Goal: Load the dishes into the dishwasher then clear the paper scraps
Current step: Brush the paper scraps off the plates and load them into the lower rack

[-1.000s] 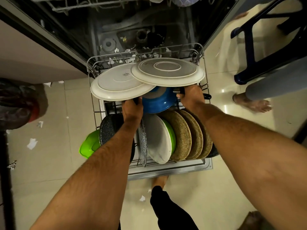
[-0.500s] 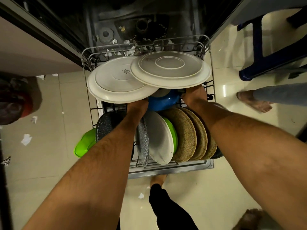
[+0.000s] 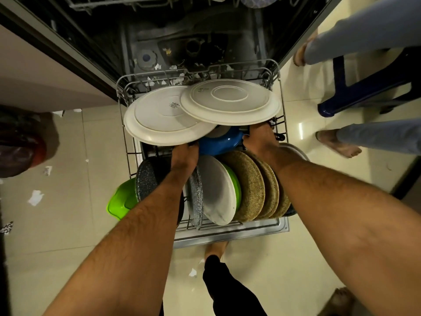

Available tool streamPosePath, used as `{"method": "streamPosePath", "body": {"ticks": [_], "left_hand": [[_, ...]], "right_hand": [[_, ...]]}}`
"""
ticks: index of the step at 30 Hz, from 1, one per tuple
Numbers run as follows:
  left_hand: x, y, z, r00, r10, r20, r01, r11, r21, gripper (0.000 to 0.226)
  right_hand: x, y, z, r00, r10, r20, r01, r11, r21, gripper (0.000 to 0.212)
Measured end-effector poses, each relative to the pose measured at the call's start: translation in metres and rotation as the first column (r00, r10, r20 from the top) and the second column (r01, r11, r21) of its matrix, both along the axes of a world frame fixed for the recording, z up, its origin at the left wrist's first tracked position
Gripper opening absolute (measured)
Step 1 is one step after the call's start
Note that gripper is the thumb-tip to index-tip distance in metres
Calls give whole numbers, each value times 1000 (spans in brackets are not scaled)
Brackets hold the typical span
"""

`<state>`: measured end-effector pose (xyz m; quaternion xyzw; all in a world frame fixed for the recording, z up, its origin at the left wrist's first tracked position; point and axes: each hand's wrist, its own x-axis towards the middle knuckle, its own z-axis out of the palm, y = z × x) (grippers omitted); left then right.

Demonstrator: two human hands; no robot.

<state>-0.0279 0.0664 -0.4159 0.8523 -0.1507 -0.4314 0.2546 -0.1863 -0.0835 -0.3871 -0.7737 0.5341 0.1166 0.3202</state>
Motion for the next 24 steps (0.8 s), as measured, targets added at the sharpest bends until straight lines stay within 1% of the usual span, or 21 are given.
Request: {"method": "streamPosePath", "body": {"ticks": [2,3,6,8,11,14,18,20,22,24], "left_hand": [[0,5,11,999,17,-28,-16,999,49,39],[0,10,17,999,24,-43,-22,999,49,36],[-1,26,36,999,33,-31,-34,999,-9,30],[0,38,43,1000,5,-15,-6,999,-42,34],[6,55,52,999,-44,10,45,999,-23,41],[14,79,74,997,-75,23,76,997,-34,44],[33,109,109,977,-170,131,180,981,-68,42],[50,125,133,951,-229,210,242,970,-39,47],[67,142,155,902,-295,314,309,951,5,50],[87,164,178,823,-362,438,378,924,53,50]], "right_hand": [[5,7,7,1000,7,-7,-8,1000,-28,45],[8,9,9,1000,7,-27,-8,1000,-27,46],[13,19,13,998,4,-59,-4,1000,0,40],[17,29,20,997,18,-80,-20,1000,-20,43],[22,49,32,997,59,-58,-61,998,-30,56],[29,72,44,991,114,-63,-118,991,-59,54],[44,103,75,988,131,-79,-138,986,-89,53],[59,119,96,985,157,-74,-164,981,-107,56],[77,134,118,981,182,-63,-189,973,-133,57],[100,154,143,978,203,-46,-208,965,-160,55]]}}
